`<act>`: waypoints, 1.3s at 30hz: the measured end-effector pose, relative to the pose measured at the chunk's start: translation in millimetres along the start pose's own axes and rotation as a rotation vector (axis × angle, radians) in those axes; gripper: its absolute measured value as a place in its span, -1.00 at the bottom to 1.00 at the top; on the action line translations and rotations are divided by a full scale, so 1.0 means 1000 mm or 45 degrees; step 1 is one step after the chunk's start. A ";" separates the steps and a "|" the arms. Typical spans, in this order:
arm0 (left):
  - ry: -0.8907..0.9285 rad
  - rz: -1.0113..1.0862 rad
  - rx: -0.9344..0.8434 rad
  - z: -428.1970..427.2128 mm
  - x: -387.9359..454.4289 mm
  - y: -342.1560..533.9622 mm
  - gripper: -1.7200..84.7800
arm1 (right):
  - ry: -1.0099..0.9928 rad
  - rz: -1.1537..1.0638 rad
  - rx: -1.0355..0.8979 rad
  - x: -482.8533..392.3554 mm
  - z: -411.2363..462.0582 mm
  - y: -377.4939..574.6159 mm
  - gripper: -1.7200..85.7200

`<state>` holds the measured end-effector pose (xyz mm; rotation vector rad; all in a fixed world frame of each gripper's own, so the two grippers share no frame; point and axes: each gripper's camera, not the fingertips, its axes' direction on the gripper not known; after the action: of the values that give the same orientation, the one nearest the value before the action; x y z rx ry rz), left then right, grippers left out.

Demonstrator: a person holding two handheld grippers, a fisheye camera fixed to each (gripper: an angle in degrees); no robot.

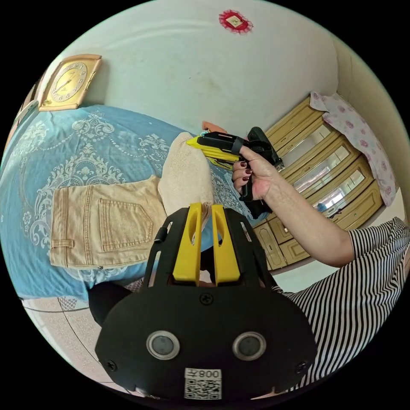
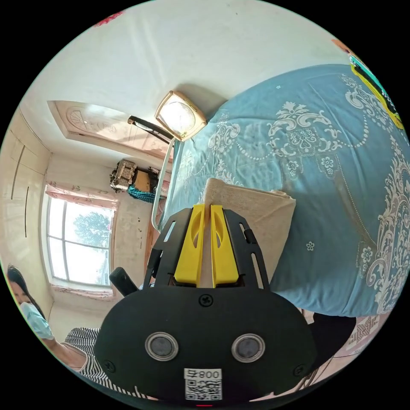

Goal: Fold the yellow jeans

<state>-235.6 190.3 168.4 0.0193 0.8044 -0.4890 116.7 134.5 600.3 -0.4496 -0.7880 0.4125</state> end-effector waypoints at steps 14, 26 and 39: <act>0.005 -0.378 0.125 -0.181 -0.166 0.032 -0.89 | 0.205 -0.061 -0.291 -0.088 0.194 -0.041 -0.91; 0.068 -0.597 0.164 -0.281 -0.270 0.054 -0.90 | 0.329 -0.068 -0.426 -0.124 0.305 -0.065 -0.90; 0.093 -0.704 0.180 -0.348 -0.321 0.080 -0.90 | 0.382 -0.078 -0.495 -0.144 0.377 -0.077 -0.87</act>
<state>-629.2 463.4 134.9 -0.0565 0.8435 -1.0722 -243.3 84.2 792.3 -0.8275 -0.5864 0.1260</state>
